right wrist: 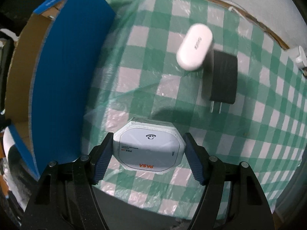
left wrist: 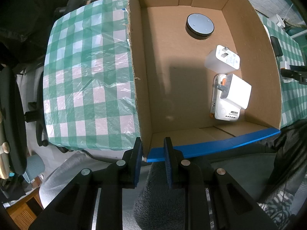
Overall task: Organize rigid objects
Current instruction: 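Carry the octagonal device into the box and release it with the right gripper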
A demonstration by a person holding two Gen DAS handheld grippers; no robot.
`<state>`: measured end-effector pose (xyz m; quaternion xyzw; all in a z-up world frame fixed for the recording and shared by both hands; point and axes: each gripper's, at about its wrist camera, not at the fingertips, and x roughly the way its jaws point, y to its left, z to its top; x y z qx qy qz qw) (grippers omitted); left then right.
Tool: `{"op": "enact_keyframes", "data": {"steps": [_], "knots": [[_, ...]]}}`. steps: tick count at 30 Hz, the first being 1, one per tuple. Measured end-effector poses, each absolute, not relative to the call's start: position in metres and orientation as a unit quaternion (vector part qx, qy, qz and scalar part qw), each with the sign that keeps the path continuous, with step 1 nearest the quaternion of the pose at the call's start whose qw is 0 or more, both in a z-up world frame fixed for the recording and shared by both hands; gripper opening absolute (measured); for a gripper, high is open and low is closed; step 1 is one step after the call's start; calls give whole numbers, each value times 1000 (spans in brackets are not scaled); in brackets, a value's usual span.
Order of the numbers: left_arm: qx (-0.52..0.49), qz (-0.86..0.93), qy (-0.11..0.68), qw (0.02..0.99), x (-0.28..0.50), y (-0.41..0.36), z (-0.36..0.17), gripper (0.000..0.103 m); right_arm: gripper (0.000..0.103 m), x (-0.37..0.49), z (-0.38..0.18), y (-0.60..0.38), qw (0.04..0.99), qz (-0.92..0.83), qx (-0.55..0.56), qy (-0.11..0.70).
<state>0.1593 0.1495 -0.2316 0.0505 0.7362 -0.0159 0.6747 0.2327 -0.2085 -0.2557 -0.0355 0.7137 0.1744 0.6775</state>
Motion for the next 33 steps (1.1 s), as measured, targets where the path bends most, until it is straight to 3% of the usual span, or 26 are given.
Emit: {"op": "enact_keyframes", "data": {"steps": [17,33], "knots": [[53,-15,736,674,161,148,-231,20,72,214,-173,-125,699,263,-80,660],[50,-20,735,676,163,150,-228,20,72,208,-187,-49,678,312,-135,652]]}}
